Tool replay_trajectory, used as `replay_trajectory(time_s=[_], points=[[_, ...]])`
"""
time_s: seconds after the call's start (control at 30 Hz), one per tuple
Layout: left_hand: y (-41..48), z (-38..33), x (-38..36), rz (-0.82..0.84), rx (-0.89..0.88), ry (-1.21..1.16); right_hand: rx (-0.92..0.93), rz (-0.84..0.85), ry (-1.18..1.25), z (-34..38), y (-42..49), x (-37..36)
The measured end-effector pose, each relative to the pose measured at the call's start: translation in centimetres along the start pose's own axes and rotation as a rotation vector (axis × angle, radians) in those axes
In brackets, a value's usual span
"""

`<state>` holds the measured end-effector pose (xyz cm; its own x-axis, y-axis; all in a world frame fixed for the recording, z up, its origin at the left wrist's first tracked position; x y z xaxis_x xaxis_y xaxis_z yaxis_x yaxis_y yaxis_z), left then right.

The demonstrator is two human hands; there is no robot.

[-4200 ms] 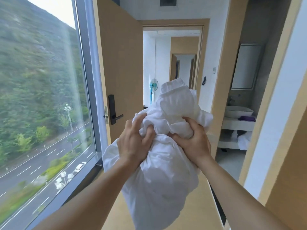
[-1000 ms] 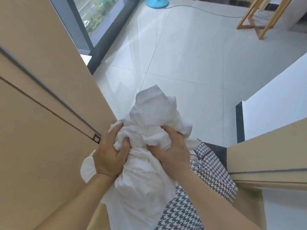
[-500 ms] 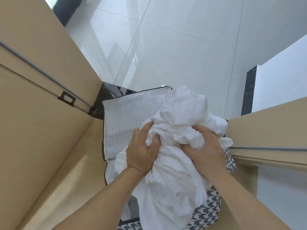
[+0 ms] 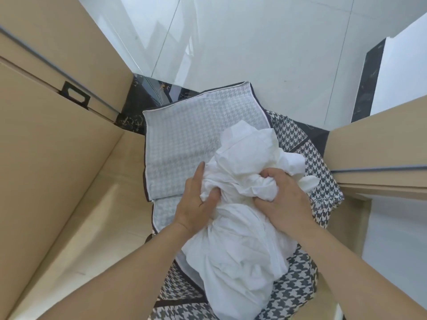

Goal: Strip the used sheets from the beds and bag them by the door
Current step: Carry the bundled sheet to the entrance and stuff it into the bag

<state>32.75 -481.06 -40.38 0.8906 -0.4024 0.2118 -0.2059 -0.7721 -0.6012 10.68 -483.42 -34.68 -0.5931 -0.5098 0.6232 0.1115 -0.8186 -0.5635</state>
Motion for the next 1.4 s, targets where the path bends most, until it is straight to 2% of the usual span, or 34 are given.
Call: replay_trajectory(time_s=[0.23,0.33,0.37,0.43,0.5,0.57,0.77,0.93,1.03,1.17,1.4], points=[[-0.6,4.9,-1.4,0.079,0.034,-0.173,-0.036,0.132,-0.007,-2.6,0.4,-3.2],[-1.1,8.2,0.9,-0.087,0.099,-0.313,-0.045,0.139,-0.007,-3.3,1.0,-3.9],[-1.4,10.2,2.1,-0.196,0.180,-0.289,-0.043,0.134,-0.007,-3.4,1.3,-4.1],[-2.7,15.1,4.0,-0.364,0.450,-0.129,-0.045,0.121,-0.005,-3.7,1.8,-4.4],[-4.2,19.7,3.7,-0.361,0.768,-0.141,-0.046,0.115,0.002,-4.0,2.2,-4.8],[-4.8,21.9,2.2,-0.267,0.897,-0.239,-0.042,0.113,0.002,-4.1,2.4,-5.2],[-3.9,24.0,1.2,-0.252,0.874,-0.287,-0.029,0.105,-0.020,-3.8,2.2,-5.4],[-4.3,24.8,1.4,-0.257,0.894,-0.201,0.005,0.093,-0.027,-3.1,2.0,-5.4],[-4.5,24.8,1.3,-0.236,0.894,-0.226,0.030,0.086,-0.048,-2.4,1.8,-5.5],[-3.8,21.9,1.8,-0.247,0.737,-0.289,0.020,0.059,-0.045,-2.1,0.9,-5.0],[-4.8,8.3,4.3,-0.177,0.404,-0.444,-0.003,-0.104,0.002,1.7,-3.4,-0.1]])
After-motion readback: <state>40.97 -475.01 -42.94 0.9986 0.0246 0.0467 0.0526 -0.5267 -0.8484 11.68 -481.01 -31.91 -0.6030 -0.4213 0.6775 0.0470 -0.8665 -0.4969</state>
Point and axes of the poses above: each hand's wrist, its own y-axis towards the middle knuckle, its own x-axis out of the back of the hand, z = x × y, the point moved 9 cm from there along y, towards the middle knuckle, and after that the axes turned 12 degrees about z, right-handed, at the moved point
